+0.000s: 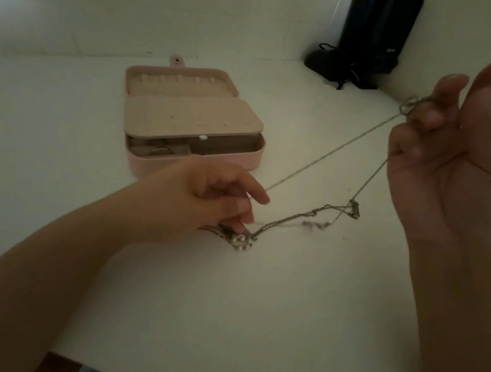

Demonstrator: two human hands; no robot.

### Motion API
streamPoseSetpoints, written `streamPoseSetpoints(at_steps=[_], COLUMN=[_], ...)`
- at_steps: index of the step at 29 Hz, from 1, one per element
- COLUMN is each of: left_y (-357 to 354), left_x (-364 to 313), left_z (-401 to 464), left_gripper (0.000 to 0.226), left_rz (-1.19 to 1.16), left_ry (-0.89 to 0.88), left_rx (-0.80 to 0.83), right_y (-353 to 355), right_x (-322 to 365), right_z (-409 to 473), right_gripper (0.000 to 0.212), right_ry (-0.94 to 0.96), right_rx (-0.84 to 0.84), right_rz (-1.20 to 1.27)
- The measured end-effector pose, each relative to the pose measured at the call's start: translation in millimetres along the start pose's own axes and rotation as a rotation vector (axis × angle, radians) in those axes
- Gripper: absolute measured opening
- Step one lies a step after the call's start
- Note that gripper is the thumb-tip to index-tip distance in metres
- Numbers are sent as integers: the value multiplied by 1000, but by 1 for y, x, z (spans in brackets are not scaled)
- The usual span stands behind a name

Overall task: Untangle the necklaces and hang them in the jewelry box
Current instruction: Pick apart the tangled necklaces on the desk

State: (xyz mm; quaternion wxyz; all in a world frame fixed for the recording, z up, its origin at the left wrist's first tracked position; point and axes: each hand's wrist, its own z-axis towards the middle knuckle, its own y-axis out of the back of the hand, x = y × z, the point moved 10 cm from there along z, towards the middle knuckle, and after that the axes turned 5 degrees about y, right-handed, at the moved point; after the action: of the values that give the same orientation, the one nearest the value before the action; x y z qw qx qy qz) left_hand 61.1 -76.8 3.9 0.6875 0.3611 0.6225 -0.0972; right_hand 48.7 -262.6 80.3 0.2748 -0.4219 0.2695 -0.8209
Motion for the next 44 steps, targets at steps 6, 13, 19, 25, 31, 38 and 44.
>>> streamPoseSetpoints(at_steps=[6, 13, 19, 25, 31, 38, 44], left_y=[36, 66, 66, 47, 24, 1, 61], left_x=[12, 14, -3, -12, 1, 8, -4], left_z=[-1, -6, -16, -11, -2, -9, -12], left_gripper=[18, 10, 12, 15, 20, 22, 24], left_rz=[-19, 124, 406, 427, 441, 141, -125], left_ry=[58, 50, 5, -111, -16, 95, -49], left_rx=[-217, -511, -625, -500, -249, 48, -343], right_y=[16, 22, 21, 25, 58, 68, 69], right_x=[4, -3, 0, 1, 5, -31, -56], right_z=[0, 0, -2, -2, -3, -9, -16], right_gripper=[15, 17, 28, 24, 15, 21, 29], right_ry=[22, -26, -10, 52, -130, -409, -576], right_rx=[-101, -139, -23, 18, -206, -153, -107], right_rz=[-74, -286, -1106, -1749, -1441, -1129, -1160])
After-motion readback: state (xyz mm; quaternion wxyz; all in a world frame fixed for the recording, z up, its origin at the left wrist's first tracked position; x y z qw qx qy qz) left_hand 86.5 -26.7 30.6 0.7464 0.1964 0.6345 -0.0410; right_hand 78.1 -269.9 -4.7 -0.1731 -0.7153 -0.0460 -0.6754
